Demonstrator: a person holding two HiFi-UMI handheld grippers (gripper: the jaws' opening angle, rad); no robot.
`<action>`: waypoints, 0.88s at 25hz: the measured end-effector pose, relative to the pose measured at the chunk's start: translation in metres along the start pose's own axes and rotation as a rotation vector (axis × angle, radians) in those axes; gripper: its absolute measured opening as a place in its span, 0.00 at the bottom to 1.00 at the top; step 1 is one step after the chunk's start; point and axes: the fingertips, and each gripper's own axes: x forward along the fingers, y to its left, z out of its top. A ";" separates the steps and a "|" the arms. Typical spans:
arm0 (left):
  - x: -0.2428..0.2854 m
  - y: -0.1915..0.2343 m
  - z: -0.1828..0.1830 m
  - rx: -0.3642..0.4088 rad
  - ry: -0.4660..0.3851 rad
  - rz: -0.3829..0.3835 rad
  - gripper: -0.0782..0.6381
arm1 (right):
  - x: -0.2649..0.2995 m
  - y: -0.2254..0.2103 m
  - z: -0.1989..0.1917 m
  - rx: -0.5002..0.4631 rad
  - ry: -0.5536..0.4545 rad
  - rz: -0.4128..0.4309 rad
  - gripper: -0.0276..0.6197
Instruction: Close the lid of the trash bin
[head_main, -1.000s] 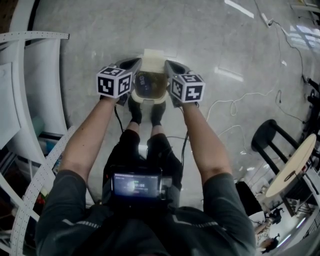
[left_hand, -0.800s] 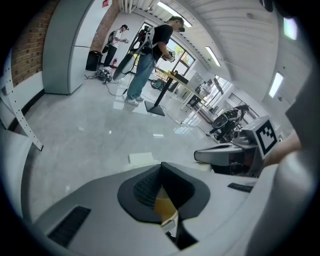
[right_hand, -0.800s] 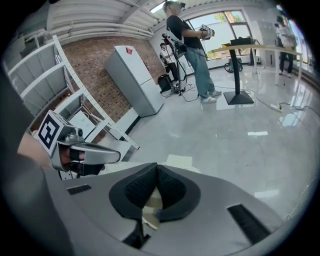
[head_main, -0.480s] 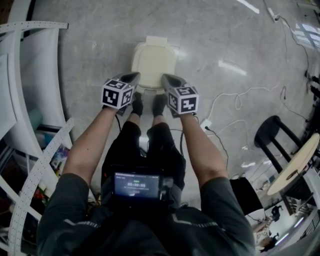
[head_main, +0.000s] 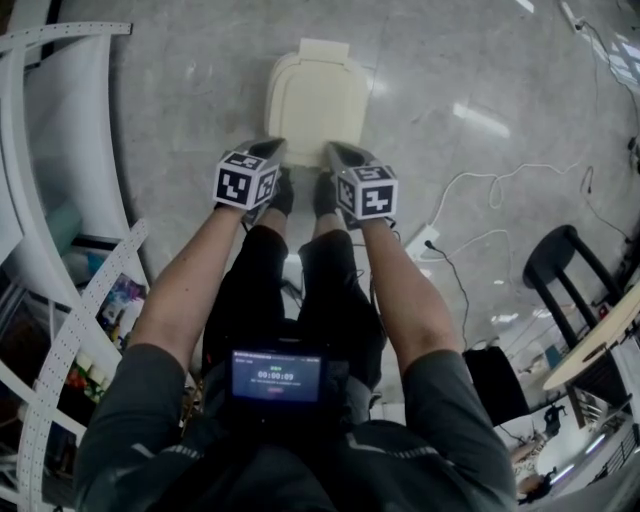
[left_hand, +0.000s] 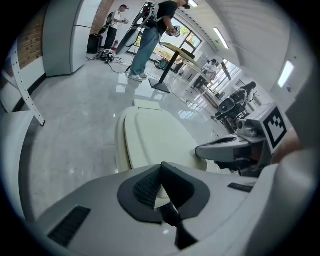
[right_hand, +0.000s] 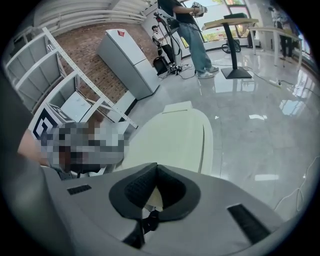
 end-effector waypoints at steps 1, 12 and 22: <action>0.004 0.002 -0.003 0.002 0.006 0.005 0.10 | 0.004 -0.001 -0.003 0.000 0.005 -0.002 0.06; 0.024 0.013 -0.018 0.030 0.045 0.040 0.10 | 0.024 -0.009 -0.020 -0.033 0.035 -0.059 0.06; 0.027 0.017 -0.023 0.000 0.030 0.056 0.10 | 0.029 -0.009 -0.019 -0.046 0.044 -0.076 0.06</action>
